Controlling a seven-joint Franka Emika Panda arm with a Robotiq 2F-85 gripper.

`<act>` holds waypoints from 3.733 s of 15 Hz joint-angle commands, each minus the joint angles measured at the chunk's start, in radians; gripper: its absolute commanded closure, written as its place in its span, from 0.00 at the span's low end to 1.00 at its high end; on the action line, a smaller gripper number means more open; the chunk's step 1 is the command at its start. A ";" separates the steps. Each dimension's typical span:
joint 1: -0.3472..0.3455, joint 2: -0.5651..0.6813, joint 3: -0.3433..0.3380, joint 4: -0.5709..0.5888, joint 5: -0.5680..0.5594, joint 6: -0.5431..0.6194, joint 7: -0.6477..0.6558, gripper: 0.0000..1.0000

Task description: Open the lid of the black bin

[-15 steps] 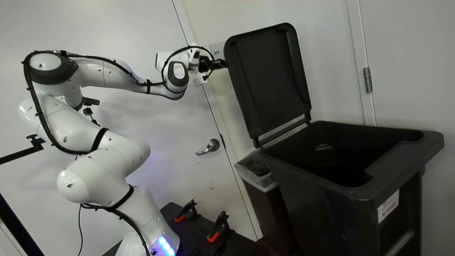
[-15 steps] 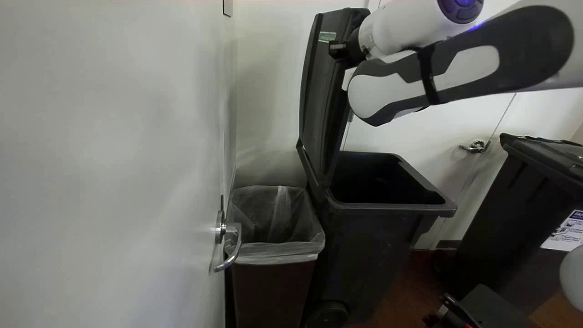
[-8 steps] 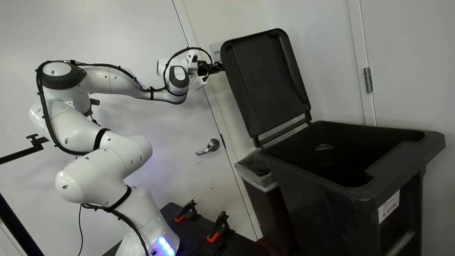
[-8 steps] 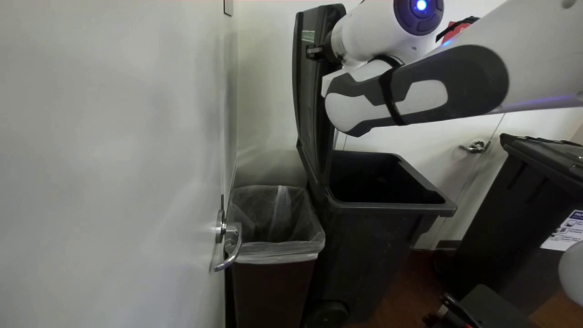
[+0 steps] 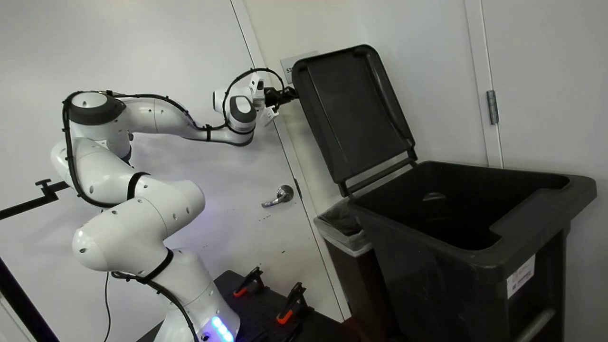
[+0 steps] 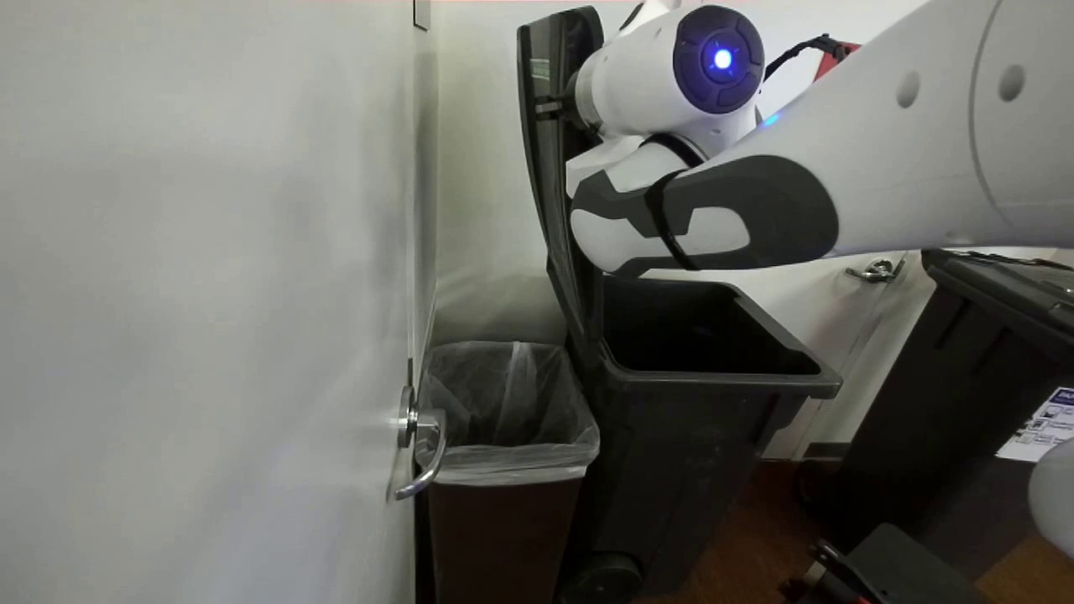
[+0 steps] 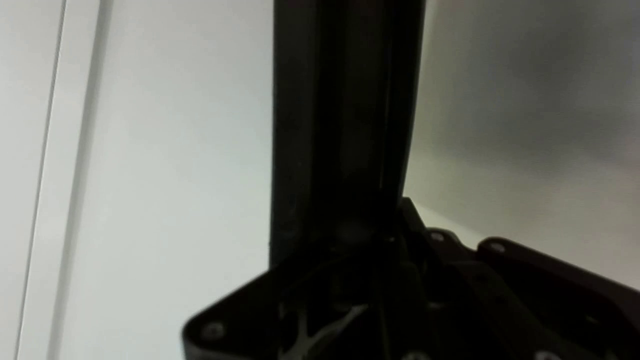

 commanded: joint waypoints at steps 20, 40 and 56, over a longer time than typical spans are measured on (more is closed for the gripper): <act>-0.182 -0.358 0.164 0.246 -0.014 -0.114 -0.016 0.70; 0.153 -0.194 0.065 0.050 -0.138 -0.251 -0.183 0.00; 0.683 0.098 -0.492 -0.279 -0.152 -0.246 -0.130 0.00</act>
